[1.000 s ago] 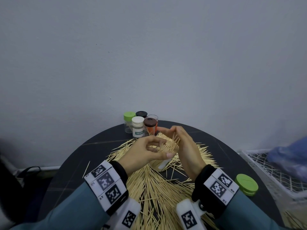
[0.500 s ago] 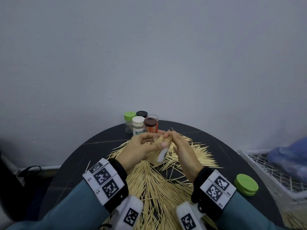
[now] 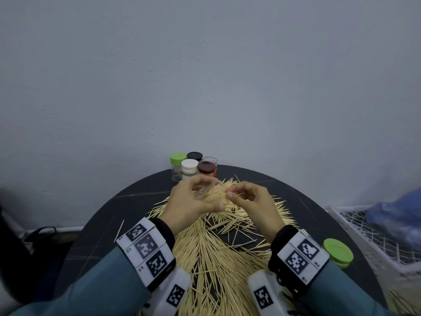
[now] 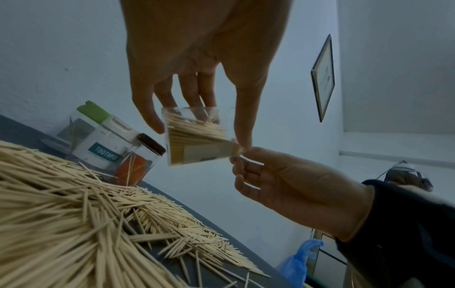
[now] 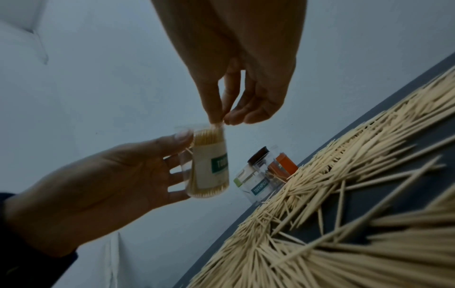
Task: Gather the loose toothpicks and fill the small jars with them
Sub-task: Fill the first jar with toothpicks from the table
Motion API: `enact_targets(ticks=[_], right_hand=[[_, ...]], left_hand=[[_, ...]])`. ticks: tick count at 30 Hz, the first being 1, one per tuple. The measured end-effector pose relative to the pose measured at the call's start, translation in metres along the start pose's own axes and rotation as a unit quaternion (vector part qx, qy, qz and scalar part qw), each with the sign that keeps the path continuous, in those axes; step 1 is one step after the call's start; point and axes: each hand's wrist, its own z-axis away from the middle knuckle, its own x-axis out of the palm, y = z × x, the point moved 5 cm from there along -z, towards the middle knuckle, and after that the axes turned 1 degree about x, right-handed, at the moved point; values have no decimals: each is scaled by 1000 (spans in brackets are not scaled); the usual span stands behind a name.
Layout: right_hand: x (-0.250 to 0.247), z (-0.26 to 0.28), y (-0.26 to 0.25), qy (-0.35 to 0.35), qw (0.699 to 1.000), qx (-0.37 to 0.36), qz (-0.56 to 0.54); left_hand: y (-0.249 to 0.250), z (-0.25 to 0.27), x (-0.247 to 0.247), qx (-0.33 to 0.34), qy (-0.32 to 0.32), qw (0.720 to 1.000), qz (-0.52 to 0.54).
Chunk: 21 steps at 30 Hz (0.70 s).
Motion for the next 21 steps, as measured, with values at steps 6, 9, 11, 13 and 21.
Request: enact_targets(ticks=[6, 9, 11, 13, 21], right_hand=[[-7, 2, -7, 61, 996, -52, 42], [-7, 2, -11, 56, 996, -66, 24], [-4, 3, -12, 35, 997, -63, 6], [-1, 4, -14, 10, 998, -61, 3], [-1, 3, -14, 10, 994, -63, 93]], left_hand=[[6, 2, 2, 42, -11, 998, -48], [7, 4, 6, 51, -27, 996, -68], [6, 4, 6, 51, -27, 996, -65], [5, 4, 4, 48, -21, 997, -61], [4, 2, 1, 43, -5, 997, -67]])
